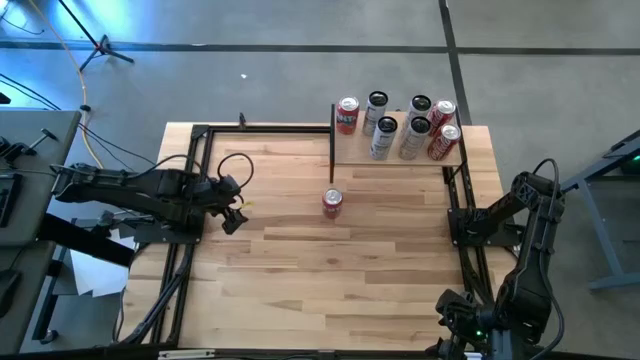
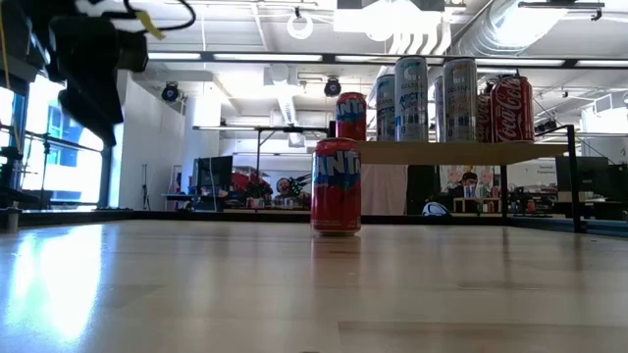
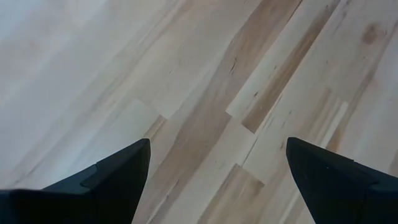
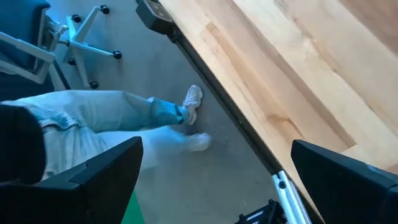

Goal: Place canned beverage on shelf
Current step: Put the orange soda can on the shelf aligned with the other orange soda can

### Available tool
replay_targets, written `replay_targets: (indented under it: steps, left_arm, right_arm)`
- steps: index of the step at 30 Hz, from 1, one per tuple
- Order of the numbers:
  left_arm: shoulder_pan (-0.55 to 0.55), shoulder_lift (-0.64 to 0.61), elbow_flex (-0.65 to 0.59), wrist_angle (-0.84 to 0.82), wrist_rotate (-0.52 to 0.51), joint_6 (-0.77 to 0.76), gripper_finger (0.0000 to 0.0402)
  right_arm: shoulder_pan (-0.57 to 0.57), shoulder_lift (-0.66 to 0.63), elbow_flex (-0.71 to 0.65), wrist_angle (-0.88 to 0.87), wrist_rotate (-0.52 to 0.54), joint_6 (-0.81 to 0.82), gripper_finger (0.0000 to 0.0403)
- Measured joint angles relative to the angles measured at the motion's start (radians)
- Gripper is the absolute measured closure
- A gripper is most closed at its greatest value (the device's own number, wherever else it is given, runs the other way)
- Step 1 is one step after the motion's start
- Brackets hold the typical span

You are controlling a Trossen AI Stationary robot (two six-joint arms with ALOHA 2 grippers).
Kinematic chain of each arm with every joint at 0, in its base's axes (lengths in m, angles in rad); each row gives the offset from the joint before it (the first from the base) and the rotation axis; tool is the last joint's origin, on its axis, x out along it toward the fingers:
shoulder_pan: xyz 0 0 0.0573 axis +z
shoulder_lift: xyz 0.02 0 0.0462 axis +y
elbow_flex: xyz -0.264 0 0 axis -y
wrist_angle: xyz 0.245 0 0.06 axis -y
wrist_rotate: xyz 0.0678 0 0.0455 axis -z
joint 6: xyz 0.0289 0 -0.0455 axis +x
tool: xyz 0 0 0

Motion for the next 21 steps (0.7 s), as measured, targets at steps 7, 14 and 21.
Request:
replay_targets:
  steps: [7, 14, 21]
  left_arm:
    - [-0.001, -0.034, -0.133, 0.206, 0.020, -0.001, 0.0051]
    - [-0.003, -0.034, -0.172, 0.298, 0.020, -0.025, 0.0051]
    - [-0.003, -0.034, -0.172, 0.299, 0.020, -0.025, 0.0051]
  right_arm:
    - [0.000, 0.000, 0.000, -0.013, -0.028, 0.000, 0.0004]
    - [-0.016, 0.000, 0.000, -0.056, -0.025, -0.011, 0.0004]
    - [-0.034, 0.000, -0.001, -0.042, 0.208, 0.184, 0.0004]
